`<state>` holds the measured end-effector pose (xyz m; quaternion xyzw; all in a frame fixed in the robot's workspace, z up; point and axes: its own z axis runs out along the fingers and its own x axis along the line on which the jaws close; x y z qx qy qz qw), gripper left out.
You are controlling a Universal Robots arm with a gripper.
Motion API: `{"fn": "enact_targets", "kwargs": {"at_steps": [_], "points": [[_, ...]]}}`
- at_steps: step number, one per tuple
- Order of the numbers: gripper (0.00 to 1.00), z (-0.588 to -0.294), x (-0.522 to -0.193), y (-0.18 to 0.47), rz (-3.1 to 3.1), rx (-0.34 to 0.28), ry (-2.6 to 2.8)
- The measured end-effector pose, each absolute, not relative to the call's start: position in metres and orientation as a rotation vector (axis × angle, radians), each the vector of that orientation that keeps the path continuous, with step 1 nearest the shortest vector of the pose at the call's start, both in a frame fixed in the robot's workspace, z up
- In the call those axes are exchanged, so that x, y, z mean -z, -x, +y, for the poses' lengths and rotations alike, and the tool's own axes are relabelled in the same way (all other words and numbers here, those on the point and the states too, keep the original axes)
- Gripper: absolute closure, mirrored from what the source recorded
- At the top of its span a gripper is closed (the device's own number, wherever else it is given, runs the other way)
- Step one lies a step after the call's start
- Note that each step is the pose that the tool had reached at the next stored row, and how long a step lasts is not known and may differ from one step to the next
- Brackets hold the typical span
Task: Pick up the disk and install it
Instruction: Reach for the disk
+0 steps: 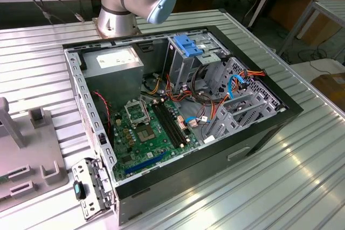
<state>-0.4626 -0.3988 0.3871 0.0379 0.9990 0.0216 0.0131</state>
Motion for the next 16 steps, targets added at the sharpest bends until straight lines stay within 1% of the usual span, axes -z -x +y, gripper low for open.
{"fn": "enact_targets", "kwargs": {"at_steps": [6, 10, 16], "points": [[0.89, -0.384, -0.385, 0.463, 3.113, -0.074, -0.118], [0.89, -0.366, -0.38, 0.463, 3.112, -0.092, -0.118], [0.89, -0.36, -0.376, 0.468, 3.112, -0.094, -0.118]]}}
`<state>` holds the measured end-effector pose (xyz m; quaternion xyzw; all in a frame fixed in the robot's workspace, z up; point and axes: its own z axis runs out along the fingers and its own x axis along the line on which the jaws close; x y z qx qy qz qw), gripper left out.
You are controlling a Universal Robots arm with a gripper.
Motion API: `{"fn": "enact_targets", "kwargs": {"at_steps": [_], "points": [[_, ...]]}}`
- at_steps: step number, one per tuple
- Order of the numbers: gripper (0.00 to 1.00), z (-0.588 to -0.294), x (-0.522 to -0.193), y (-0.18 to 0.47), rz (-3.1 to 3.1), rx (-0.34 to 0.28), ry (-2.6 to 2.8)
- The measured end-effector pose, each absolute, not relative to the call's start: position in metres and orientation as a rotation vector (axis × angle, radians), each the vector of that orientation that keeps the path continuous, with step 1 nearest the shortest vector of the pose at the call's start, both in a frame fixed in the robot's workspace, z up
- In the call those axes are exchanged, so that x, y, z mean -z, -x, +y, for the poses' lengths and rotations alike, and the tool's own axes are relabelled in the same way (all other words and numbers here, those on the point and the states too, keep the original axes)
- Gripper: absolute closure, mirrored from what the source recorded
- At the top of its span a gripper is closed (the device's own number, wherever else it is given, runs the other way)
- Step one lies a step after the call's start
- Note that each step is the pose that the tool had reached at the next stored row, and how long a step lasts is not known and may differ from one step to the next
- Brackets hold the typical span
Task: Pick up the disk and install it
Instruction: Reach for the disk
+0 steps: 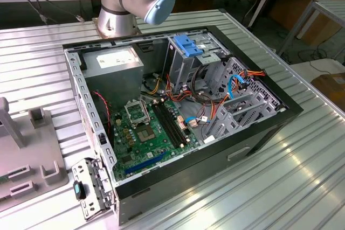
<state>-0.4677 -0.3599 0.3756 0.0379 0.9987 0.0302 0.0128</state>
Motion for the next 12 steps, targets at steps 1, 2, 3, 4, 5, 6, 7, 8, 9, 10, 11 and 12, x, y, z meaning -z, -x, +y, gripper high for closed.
{"fn": "enact_targets", "kwargs": {"at_steps": [1, 2, 3, 4, 5, 6, 7, 8, 9, 10, 11, 12], "points": [[0.89, -0.359, -0.3745, 0.4689, 3.112, -0.094, -0.118], [0.89, -0.3585, -0.3728, 0.469, 3.113, -0.094, -0.118], [0.89, -0.3585, -0.3718, 0.469, 3.113, -0.094, -0.118], [0.89, -0.3585, -0.3718, 0.4691, 3.113, -0.093, -0.118], [0.89, -0.3585, -0.3717, 0.4691, 3.113, -0.093, -0.118], [0.89, -0.3585, -0.3717, 0.4691, 3.112, -0.093, -0.118], [0.89, -0.3585, -0.3715, 0.4691, 3.113, -0.092, -0.118], [0.89, -0.3584, -0.3711, 0.4691, 3.126, -0.079, -0.119], [0.89, -0.3585, -0.3707, 0.4691, 3.136, -0.069, -0.12], [0.89, -0.3585, -0.3707, 0.4691, 3.136, -0.068, -0.12], [0.89, -0.3585, -0.3707, 0.4691, 3.136, -0.068, -0.12], [0.89, -0.3585, -0.3708, 0.4691, 3.136, -0.068, -0.12]]}}
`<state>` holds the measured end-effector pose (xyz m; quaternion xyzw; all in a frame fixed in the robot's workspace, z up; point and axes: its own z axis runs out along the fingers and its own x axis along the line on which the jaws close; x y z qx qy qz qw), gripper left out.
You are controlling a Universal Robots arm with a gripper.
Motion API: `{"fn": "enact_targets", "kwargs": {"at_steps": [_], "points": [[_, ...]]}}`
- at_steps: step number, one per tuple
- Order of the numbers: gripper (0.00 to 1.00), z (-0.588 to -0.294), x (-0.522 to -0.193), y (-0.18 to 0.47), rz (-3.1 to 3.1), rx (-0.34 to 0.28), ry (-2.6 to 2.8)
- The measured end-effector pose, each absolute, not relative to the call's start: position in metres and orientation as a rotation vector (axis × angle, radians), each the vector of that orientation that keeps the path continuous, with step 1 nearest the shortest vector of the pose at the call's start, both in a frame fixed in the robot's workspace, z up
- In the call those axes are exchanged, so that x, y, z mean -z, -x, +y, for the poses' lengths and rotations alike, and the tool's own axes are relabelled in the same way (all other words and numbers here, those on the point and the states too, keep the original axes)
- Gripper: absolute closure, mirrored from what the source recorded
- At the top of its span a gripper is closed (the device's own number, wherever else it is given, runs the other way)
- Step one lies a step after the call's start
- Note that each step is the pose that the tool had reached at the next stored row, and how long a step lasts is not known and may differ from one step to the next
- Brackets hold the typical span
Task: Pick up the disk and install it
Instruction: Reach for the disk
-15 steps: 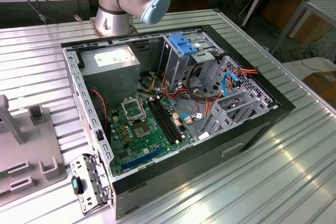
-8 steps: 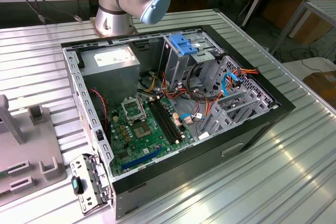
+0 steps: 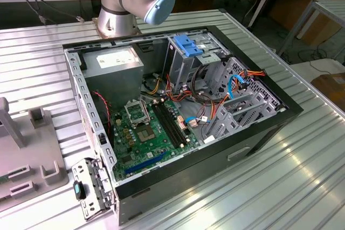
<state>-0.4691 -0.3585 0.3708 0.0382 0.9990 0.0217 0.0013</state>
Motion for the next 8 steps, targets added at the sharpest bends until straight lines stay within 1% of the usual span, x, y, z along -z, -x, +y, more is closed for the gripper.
{"fn": "enact_targets", "kwargs": {"at_steps": [1, 3, 5, 8], "points": [[0.89, -0.3583, -0.3708, 0.4691, 3.136, -0.067, -0.12], [0.89, -0.357, -0.3703, 0.4691, 3.136, -0.027, -0.12], [0.89, -0.3557, -0.3684, 0.4691, 3.135, -0.001, -0.12], [0.89, -0.3543, -0.3647, 0.4691, 3.136, -0.001, -0.119]]}}
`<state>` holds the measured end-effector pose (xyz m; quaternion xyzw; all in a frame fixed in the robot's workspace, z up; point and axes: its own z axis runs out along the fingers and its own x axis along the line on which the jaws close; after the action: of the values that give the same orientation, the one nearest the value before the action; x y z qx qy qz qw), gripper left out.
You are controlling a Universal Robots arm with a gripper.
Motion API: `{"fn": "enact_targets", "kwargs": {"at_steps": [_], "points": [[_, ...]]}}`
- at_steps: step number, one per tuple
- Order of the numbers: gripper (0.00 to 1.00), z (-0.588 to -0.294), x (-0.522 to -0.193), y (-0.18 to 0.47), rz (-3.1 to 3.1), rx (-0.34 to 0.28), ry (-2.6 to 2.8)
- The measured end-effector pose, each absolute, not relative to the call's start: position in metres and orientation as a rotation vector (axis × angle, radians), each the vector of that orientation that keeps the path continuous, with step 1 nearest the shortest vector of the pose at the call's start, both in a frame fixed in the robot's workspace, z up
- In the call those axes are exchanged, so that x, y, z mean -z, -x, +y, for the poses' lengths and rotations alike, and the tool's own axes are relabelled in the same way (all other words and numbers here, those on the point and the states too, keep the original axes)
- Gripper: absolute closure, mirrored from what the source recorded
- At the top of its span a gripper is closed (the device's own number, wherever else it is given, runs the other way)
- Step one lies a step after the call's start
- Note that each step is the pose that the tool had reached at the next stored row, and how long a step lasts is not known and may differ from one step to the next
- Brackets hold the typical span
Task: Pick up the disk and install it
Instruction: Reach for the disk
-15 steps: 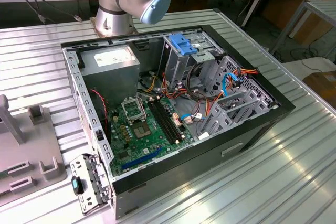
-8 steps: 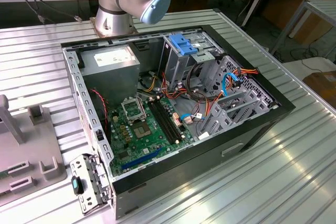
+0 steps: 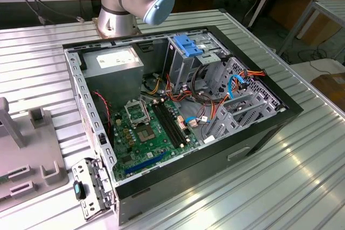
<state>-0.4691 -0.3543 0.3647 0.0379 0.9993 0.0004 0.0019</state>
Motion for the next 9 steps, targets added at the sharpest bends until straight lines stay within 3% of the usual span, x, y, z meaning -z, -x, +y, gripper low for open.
{"fn": "enact_targets", "kwargs": {"at_steps": [9], "points": [[0.89, -0.3518, -0.3637, 0.4689, 3.136, -0.002, -0.116]]}}
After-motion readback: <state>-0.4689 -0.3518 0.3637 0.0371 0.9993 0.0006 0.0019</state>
